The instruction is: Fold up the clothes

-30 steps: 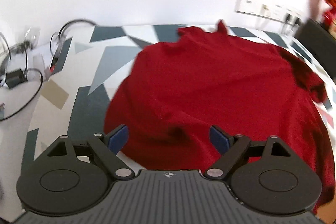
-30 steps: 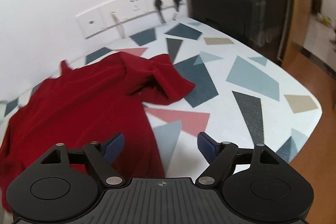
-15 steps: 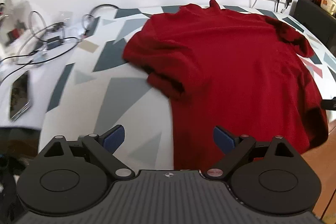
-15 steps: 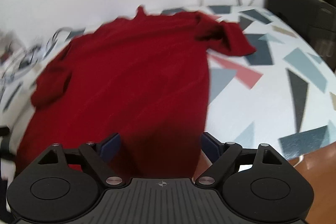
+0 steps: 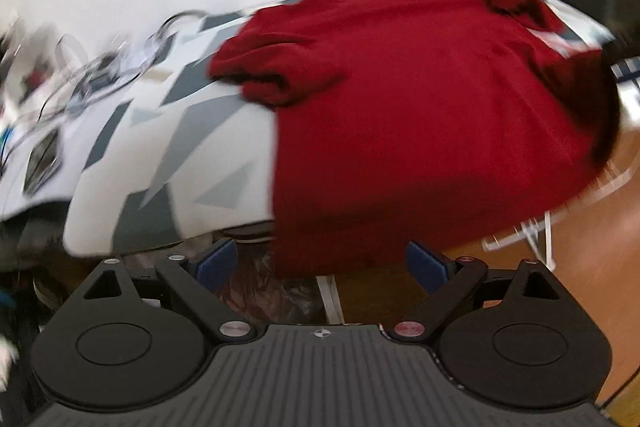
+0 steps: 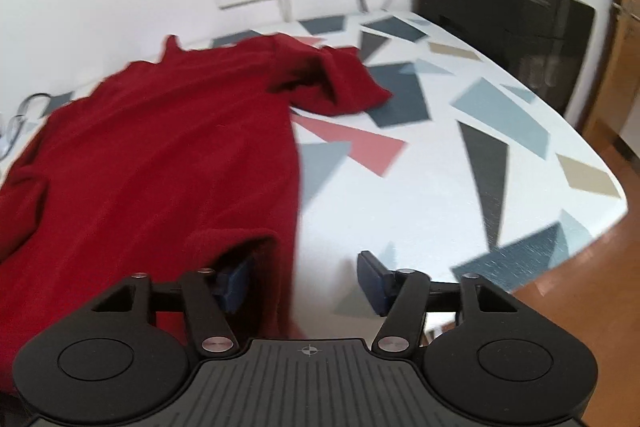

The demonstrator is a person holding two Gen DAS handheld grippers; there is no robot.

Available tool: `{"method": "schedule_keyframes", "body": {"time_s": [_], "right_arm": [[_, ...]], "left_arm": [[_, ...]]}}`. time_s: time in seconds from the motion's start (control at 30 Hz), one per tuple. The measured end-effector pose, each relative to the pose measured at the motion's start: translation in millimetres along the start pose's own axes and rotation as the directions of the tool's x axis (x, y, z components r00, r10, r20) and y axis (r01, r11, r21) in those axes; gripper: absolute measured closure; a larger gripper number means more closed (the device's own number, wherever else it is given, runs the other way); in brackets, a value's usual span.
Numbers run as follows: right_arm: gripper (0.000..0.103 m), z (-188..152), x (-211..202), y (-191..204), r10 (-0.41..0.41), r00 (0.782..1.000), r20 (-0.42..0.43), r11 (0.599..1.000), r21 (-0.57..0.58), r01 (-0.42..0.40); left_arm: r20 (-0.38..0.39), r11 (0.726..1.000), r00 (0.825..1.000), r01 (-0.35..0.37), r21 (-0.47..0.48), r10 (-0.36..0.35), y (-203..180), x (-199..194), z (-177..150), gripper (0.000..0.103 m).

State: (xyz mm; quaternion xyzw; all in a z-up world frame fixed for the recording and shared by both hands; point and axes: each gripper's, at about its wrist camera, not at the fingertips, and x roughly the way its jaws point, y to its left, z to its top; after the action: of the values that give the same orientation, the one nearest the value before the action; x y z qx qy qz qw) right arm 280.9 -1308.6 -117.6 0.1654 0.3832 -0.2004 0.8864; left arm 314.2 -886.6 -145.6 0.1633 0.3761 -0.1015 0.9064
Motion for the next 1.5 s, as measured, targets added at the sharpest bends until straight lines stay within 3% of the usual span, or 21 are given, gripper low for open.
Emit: {"method": "schedule_keyframes", "body": {"time_s": [0.07, 0.1, 0.13, 0.27, 0.43, 0.63, 0.8, 0.93, 1.13, 1.2, 1.33, 1.4, 1.5], "right_arm": [[0.077, 0.5, 1.6, -10.9, 0.0, 1.0, 0.0, 0.999, 0.038, 0.0], [0.092, -0.9, -0.2, -14.2, -0.001, 1.0, 0.007, 0.999, 0.044, 0.0], [0.097, -2.4, -2.0, -17.5, -0.001, 1.0, 0.014, 0.999, 0.05, 0.001], [0.097, -5.5, -6.5, -24.4, 0.004, 1.0, 0.031, 0.999, 0.033, -0.005], [0.097, -7.9, -5.2, -34.6, 0.006, 1.0, 0.003, 0.998, 0.068, -0.006], [0.097, -6.7, -1.8, -33.8, 0.002, 1.0, -0.011, 0.997, 0.081, -0.001], [0.097, 0.9, -0.3, -28.0, 0.009, 1.0, -0.005, 0.999, 0.051, -0.009], [0.097, 4.1, 1.2, -29.0, 0.005, 1.0, -0.011, 0.998, 0.069, -0.005], [0.096, 6.4, 0.2, -30.0, -0.002, 1.0, -0.022, 0.999, 0.043, 0.003], [0.096, 7.9, -0.7, -30.5, -0.009, 1.0, -0.023, 0.999, 0.036, 0.01], [0.096, 12.5, -2.7, -29.1, -0.019, 1.0, -0.024, 1.0, 0.02, 0.019], [0.095, 15.6, -3.2, -25.8, -0.017, 1.0, -0.022, 1.0, 0.007, 0.017], [0.095, 18.4, -3.7, -21.1, -0.016, 1.0, -0.021, 1.0, -0.005, 0.015]], "left_arm": [[0.024, 0.998, 1.0, -0.018, 0.057, 0.016, -13.6, 6.7, -5.2, 0.01], [0.033, 0.996, 0.999, -0.042, 0.076, 0.04, -18.7, 11.4, -7.5, 0.01], [0.032, 0.994, 0.997, -0.07, 0.08, 0.068, -20.1, 16.9, -8.8, 0.01], [-0.023, 0.985, 0.986, -0.166, -0.04, 0.166, 3.6, 31.9, -12.7, 0.01], [-0.067, 0.963, 0.963, -0.263, -0.054, 0.259, 33.5, 40.6, -26.9, 0.01], [-0.067, 0.96, 0.982, -0.187, -0.206, 0.177, 49.5, 38.6, -29.7, 0.01], [-0.038, 0.933, 0.999, 0.005, -0.36, -0.019, 52.0, 40.6, -27.3, 0.01], [-0.058, 0.896, 0.998, 0.002, -0.443, -0.031, 60.8, 45.4, -32.2, 0.01], [-0.065, 0.873, 0.996, 0.025, -0.487, -0.065, 74.3, 56.6, -49.6, 0.01], [-0.039, 0.831, 0.993, 0.069, -0.553, -0.109, 80.0, 60.2, -54.8, 0.01], [0.012, 0.69, 0.985, 0.129, -0.713, -0.172, 93.0, 70.3, -68.8, 0.01], [0.038, 0.645, 0.984, 0.142, -0.751, -0.173, 95.0, 73.8, -76.5, 0.01], [0.118, 0.592, 0.973, 0.216, -0.776, -0.201, 96.2, 73.7, -87.1, 0.014]]}}
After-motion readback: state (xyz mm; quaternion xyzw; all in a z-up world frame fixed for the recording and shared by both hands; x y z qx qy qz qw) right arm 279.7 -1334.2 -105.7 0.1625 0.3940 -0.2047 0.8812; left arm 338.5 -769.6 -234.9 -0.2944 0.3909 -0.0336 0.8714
